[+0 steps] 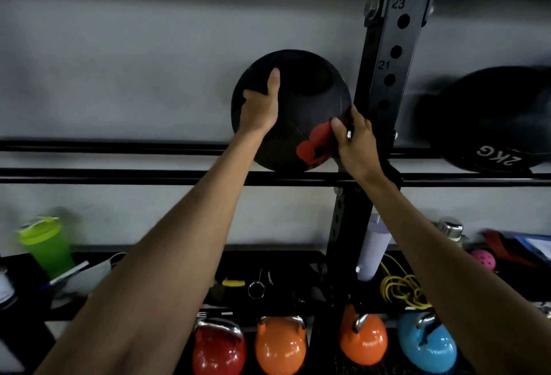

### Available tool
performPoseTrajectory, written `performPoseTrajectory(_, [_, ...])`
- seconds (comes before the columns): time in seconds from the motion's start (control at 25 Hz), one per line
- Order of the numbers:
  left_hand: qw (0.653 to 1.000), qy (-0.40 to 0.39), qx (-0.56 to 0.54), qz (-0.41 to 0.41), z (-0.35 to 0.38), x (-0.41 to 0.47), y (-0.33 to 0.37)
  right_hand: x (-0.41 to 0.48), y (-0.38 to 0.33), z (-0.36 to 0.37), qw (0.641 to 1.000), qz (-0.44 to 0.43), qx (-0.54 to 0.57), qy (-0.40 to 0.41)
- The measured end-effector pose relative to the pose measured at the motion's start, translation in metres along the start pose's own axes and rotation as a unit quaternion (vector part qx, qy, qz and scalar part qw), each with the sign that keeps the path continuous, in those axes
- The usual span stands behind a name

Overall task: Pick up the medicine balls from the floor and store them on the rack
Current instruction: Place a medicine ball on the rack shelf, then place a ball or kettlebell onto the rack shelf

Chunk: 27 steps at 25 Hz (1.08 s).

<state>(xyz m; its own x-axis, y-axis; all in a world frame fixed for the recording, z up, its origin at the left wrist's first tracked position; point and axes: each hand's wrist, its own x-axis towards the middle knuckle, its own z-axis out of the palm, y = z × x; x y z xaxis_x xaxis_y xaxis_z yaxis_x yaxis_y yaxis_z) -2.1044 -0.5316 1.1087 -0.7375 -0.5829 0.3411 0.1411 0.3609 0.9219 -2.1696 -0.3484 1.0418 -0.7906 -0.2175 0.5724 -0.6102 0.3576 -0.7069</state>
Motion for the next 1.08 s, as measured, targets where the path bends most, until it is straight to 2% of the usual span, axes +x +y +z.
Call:
performPoseTrajectory(0.12, [0.999,-0.014,0.014,0.047,-0.003,-0.013,-0.016,-0.011,-0.003,0.001,1.000,0.023,0.016,0.009])
performPoseTrajectory(0.28, [0.980,0.051,0.122,0.152,-0.010,-0.047,-0.060,-0.060,-0.007,0.010,0.999,0.004,-0.004,0.045])
performPoseTrajectory(0.36, [0.968,0.061,0.139,0.198,-0.024,-0.079,-0.095,-0.098,-0.006,0.020,0.997,-0.018,-0.006,0.070])
performPoseTrajectory(0.48, [0.958,0.054,0.180,0.216,-0.047,-0.141,-0.156,-0.161,0.004,0.045,0.998,-0.047,-0.017,0.035])
performPoseTrajectory(0.56, [0.956,0.008,0.232,0.181,-0.060,-0.187,-0.200,-0.207,0.017,0.067,0.998,-0.047,-0.035,-0.020])
performPoseTrajectory(0.68, [0.949,-0.085,0.301,0.050,-0.078,-0.263,-0.262,-0.286,0.043,0.104,0.991,0.019,-0.060,-0.119])
performPoseTrajectory(0.8, [0.911,-0.185,0.358,-0.083,-0.101,-0.333,-0.320,-0.368,0.064,0.131,0.968,0.109,-0.071,-0.216])
performPoseTrajectory(1.08, [0.830,-0.275,0.408,-0.264,-0.159,-0.444,-0.426,-0.504,0.093,0.185,0.889,0.250,-0.105,-0.370])
